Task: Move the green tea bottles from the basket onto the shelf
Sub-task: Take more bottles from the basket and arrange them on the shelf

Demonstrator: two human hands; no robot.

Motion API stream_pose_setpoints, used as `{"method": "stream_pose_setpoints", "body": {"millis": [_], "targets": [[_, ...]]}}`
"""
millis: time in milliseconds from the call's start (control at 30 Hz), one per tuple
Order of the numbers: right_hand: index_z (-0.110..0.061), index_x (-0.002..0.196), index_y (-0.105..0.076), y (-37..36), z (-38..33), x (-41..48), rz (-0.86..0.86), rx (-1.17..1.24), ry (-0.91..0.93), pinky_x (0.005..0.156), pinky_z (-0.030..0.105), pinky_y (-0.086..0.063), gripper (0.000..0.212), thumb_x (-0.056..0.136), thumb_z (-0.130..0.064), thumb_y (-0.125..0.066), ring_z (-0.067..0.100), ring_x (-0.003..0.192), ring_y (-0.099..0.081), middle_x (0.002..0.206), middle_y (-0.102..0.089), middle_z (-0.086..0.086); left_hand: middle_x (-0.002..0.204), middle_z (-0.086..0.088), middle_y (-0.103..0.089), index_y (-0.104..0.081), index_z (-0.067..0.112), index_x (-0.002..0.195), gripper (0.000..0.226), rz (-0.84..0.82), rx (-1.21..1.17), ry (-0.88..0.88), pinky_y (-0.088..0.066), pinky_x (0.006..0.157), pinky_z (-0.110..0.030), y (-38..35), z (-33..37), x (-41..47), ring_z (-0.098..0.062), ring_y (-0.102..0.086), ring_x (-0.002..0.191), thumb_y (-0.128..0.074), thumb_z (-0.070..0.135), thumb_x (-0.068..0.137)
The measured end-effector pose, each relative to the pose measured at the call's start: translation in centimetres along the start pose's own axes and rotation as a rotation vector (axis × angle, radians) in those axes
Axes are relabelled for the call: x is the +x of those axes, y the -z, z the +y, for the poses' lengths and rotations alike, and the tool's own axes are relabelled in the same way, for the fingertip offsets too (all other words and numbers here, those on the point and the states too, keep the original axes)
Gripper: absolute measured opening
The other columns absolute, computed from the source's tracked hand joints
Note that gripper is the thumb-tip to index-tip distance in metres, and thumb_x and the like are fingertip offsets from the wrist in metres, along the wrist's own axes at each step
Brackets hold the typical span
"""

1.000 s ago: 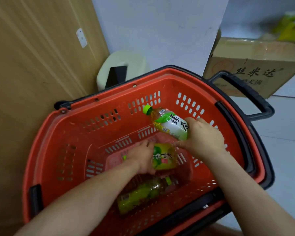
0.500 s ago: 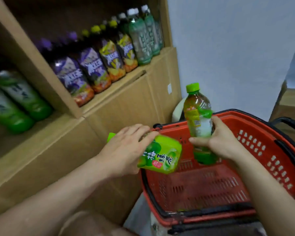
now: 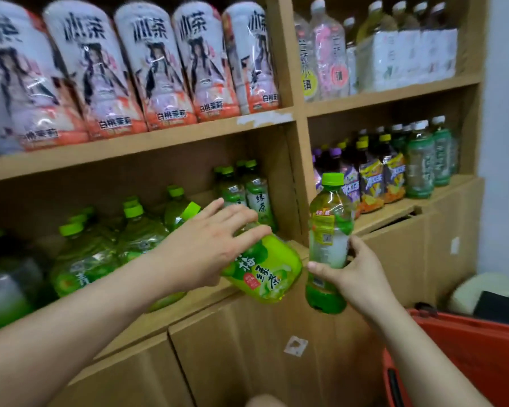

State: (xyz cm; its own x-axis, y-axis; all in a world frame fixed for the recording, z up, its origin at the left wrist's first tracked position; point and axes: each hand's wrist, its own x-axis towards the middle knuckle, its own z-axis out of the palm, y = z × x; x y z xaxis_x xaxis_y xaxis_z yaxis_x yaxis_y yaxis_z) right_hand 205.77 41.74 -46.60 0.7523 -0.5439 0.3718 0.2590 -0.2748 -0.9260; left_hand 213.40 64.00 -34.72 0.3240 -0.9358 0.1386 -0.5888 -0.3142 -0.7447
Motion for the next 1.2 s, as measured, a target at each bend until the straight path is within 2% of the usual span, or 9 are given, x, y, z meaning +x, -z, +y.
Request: {"method": "stream_pose_setpoints", "body": {"millis": [133,300,467,667,833,900,967,1067,1200], "targets": [[-0.017,0.106,-0.058,-3.8,-0.5,2.0,-0.001,-0.010,0.023,0.069,0.019,-0.050,0.051,0.063,-0.012,-0.086,-0.005,0.079,-0.059,0.091,-0.065,-0.013,0.154,-0.009,-0.017,-0.008,0.027,0.148,0.092,-0.068,0.030,0.003,-0.007,0.115,-0.052,-1.8,-1.7,0.5,-0.026,-0.012,0.144,-0.065,0.017,0.077],[-0.018,0.107,-0.057,-6.2,-0.1,4.6,0.015,-0.033,0.078,0.068,0.010,-0.047,0.052,0.064,-0.012,-0.086,-0.005,0.086,-0.060,0.096,-0.066,-0.009,0.154,-0.012,-0.014,-0.010,0.025,0.148,0.080,-0.095,0.071,-0.004,-0.001,0.114,-0.056,-4.0,-2.3,2.4,-0.029,-0.008,0.144,-0.056,0.011,0.084],[-0.019,0.112,-0.054,-7.7,1.0,6.9,0.040,-0.105,0.096,0.089,0.038,-0.053,0.059,0.063,-0.017,-0.086,0.014,0.098,-0.062,0.106,-0.065,-0.002,0.157,-0.012,-0.008,-0.012,0.026,0.148,0.068,-0.155,0.130,-0.056,0.006,0.113,-0.060,-5.6,-1.7,4.7,-0.032,-0.001,0.146,-0.050,0.018,0.092],[-0.024,0.124,-0.047,-8.3,2.0,8.5,-0.076,-0.226,0.084,0.093,0.042,-0.050,0.070,0.065,-0.033,-0.084,0.015,0.108,-0.059,0.115,-0.063,-0.006,0.159,-0.010,0.007,-0.003,0.030,0.148,0.074,-0.211,0.160,0.044,0.011,0.111,-0.058,-8.1,-2.5,4.3,-0.034,0.015,0.144,-0.051,0.025,0.093],[-0.020,0.114,-0.052,-8.1,1.5,8.7,-0.106,-0.325,0.029,0.087,0.039,-0.051,0.067,0.061,-0.044,-0.084,0.018,0.102,-0.059,0.110,-0.065,-0.002,0.158,-0.013,0.013,-0.005,0.021,0.151,0.066,-0.272,0.176,0.104,0.009,0.113,-0.057,-8.2,-2.3,4.3,-0.032,0.016,0.144,-0.041,0.031,0.096],[-0.024,0.106,-0.049,-8.5,1.6,8.5,-0.079,-0.370,0.017,0.080,0.036,-0.050,0.064,0.059,-0.050,-0.082,0.016,0.096,-0.058,0.102,-0.063,-0.005,0.159,-0.011,0.004,-0.014,0.017,0.150,0.066,-0.162,-0.016,0.177,0.004,0.116,-0.048,-7.9,-1.1,4.7,-0.026,0.007,0.146,-0.044,0.024,0.091],[-0.024,0.105,-0.049,-9.0,2.0,8.1,-0.018,-0.437,0.028,0.072,0.033,-0.047,0.063,0.060,-0.054,-0.081,0.017,0.092,-0.057,0.098,-0.061,-0.006,0.155,-0.004,-0.025,-0.026,0.020,0.146,0.062,0.054,-0.447,0.409,-0.017,0.116,-0.036,-7.5,1.2,5.4,-0.021,-0.021,0.143,-0.048,0.022,0.088],[-0.022,0.112,-0.050,-9.5,2.8,7.7,0.048,-0.496,0.069,0.071,0.034,-0.044,0.053,0.069,-0.033,-0.078,0.024,0.099,-0.056,0.105,-0.060,0.000,0.126,0.001,-0.060,-0.035,0.023,0.138,0.061,0.172,-1.040,0.785,-0.047,0.092,-0.036,-7.6,4.2,8.0,-0.022,-0.058,0.112,-0.057,0.047,0.085],[-0.018,0.127,-0.048,-8.7,4.0,7.9,-0.065,-0.478,0.096,0.090,0.038,-0.047,0.064,0.068,-0.011,-0.072,0.025,0.111,-0.053,0.116,-0.057,0.005,0.100,0.005,-0.063,-0.049,0.024,0.110,0.048,0.197,-1.228,1.025,-0.048,0.073,-0.031,-9.4,6.0,11.6,-0.024,-0.062,0.097,-0.064,0.055,0.077]]}}
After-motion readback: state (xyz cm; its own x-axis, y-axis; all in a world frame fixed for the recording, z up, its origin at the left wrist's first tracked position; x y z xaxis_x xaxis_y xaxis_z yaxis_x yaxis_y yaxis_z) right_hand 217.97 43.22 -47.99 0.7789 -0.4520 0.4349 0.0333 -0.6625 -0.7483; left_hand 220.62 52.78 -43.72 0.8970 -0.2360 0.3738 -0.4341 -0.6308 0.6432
